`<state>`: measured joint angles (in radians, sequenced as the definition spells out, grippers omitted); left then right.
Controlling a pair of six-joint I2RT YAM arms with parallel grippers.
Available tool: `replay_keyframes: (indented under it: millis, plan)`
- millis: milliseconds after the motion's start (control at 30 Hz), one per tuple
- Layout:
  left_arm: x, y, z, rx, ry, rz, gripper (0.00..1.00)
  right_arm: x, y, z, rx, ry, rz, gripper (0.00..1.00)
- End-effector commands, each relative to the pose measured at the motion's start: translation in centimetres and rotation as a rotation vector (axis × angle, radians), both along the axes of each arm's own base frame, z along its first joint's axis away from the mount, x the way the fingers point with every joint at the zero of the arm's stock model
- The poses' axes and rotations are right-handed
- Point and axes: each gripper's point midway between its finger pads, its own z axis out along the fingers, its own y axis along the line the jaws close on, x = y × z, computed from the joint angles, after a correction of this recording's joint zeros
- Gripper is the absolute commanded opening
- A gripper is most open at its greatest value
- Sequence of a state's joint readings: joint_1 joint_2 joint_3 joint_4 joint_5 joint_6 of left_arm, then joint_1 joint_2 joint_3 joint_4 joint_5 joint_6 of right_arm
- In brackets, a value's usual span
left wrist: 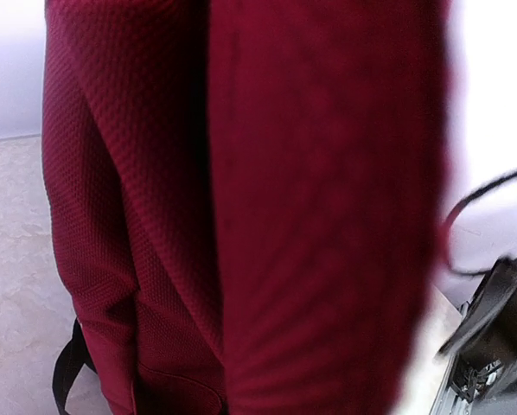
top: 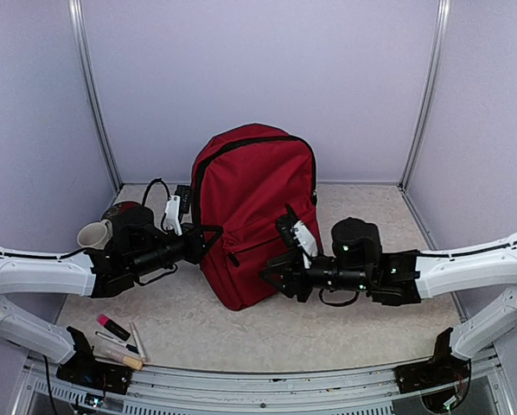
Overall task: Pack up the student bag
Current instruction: Pass from the right arm to the left, then grab the lower front pocket of the student bag.
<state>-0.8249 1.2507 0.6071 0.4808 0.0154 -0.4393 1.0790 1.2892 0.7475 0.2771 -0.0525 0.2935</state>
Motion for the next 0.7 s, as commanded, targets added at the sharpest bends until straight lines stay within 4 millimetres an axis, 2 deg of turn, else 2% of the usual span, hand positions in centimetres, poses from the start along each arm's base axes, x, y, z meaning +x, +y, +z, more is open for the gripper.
replay_keyframes:
  millis: [0,67,133,300,467,567,667]
  plan:
    - [-0.1,-1.0,2.5,-0.034,-0.057,-0.013,0.0,0.6,5.0,0.2,0.024,-0.02,0.039,0.43]
    - [-0.3,-1.2,2.8,-0.032,-0.058,-0.019,0.0,1.2,6.6,0.0,0.028,-0.036,0.047,0.42]
    - [-0.5,-1.3,2.9,-0.025,-0.061,-0.019,0.0,1.7,7.4,-0.5,0.022,-0.053,0.038,0.42]
    - [-0.7,-1.2,3.3,-0.024,-0.069,-0.016,0.0,3.5,8.0,-1.6,-0.024,-0.085,-0.027,0.45]
    - [-0.4,-1.4,3.9,-0.026,-0.075,0.0,0.0,3.2,9.2,-2.3,-0.02,-0.069,0.014,0.42]
    - [-1.0,-2.4,4.5,-0.033,-0.089,-0.037,0.0,4.1,9.4,-2.2,-0.018,-0.066,-0.029,0.35]
    - [-1.4,-2.8,4.9,-0.039,-0.093,-0.053,0.0,5.3,9.0,-2.2,-0.025,-0.066,-0.105,0.2]
